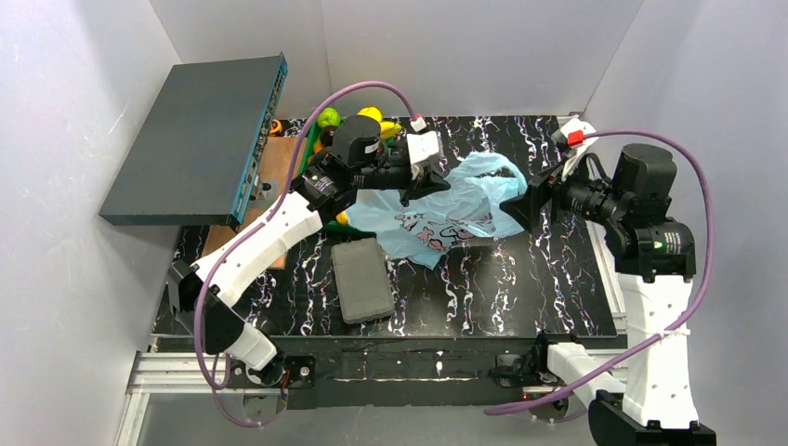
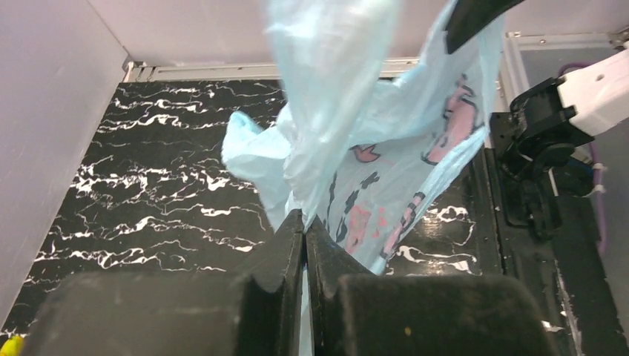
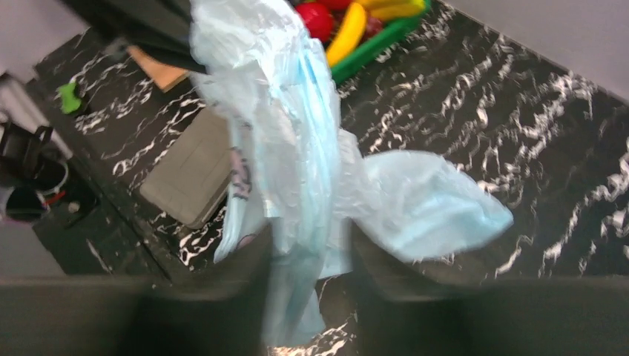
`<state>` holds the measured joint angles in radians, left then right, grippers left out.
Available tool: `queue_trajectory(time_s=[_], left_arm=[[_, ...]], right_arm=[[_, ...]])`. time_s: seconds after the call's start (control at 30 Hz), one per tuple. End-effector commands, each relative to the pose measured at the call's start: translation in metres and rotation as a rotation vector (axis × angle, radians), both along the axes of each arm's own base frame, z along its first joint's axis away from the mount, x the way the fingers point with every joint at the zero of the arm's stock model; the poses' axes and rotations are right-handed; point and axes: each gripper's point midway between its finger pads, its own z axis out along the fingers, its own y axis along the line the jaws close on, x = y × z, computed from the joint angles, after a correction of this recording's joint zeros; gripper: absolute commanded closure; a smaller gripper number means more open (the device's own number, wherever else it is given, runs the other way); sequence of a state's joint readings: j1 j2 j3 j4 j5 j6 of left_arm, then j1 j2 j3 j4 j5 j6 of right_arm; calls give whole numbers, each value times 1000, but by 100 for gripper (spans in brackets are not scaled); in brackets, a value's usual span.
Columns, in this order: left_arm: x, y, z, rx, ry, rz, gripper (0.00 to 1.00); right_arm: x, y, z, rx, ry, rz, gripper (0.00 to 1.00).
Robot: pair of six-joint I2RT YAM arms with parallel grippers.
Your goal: Place the fake fruits into the plastic bag and tie a complex knot
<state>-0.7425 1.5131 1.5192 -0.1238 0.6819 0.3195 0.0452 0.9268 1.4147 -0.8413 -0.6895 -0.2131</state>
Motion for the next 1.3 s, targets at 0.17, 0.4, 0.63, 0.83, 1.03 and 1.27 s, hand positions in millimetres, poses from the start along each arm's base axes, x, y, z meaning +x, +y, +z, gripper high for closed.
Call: queue_trajectory(time_s=[0.17,0.4,0.63,0.83,1.03,1.27], left_arm=[[-30,-10,27,9,22,-66,100],[-55,-13,35,-5,43,-215,100],[-71,-14,43,-32,62,-321,100],[-64,-13,49,-55,108,-303,100],[1,24,44,-19,86,38,90],[-49,60,47,44,-195,10,34]], right_arm=[[-4,28,47,-9,-177,138,2],[18,46,32,-123,-211,192,2],[31,55,-16,-166,-84,230,14],[16,75,-43,-105,51,290,51],[4,63,-53,-71,181,188,99],[7,54,-63,68,405,-24,99]])
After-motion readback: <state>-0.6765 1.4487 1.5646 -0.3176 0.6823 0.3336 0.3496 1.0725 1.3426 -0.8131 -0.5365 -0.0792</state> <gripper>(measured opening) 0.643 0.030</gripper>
